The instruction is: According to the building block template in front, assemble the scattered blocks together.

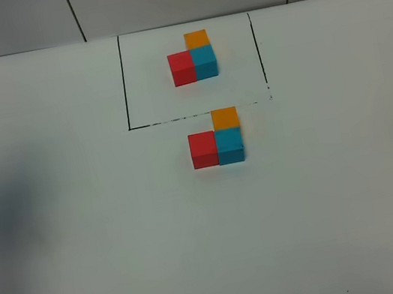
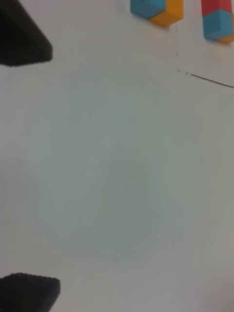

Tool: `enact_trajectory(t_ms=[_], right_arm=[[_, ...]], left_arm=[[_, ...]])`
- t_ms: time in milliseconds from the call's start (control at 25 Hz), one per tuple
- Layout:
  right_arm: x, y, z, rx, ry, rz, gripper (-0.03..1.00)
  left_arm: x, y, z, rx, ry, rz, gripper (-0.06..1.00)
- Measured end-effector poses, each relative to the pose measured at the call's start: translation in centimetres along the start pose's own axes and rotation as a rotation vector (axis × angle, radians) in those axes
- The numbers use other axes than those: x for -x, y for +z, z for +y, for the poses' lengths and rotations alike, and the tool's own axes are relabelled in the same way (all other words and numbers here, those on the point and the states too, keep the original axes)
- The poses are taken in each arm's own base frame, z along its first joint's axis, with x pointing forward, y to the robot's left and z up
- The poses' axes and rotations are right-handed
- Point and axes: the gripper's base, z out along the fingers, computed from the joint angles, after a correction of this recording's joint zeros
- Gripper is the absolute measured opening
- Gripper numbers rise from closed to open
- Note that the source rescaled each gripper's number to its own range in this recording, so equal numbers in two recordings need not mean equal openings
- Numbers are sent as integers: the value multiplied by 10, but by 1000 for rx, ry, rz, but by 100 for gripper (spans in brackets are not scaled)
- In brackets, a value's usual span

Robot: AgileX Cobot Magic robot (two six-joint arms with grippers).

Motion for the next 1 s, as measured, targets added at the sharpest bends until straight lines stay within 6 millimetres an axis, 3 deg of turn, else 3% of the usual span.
enact_trajectory(t_ms=[200, 480, 640, 1000], right_arm=[[0, 0, 0, 14, -7, -1, 73], [0, 0, 0, 21, -11, -1, 73], [0, 0, 0, 21, -11, -1, 73], [0, 0, 0, 21, -11, -1, 73]], left_arm=[[-48, -43, -16, 27, -55, -104, 91], [-118, -77, -39, 59, -118, -258, 89], [-153, -77, -50, 48, -125, -284, 86], [-220, -42, -72, -17, -57, -302, 80]])
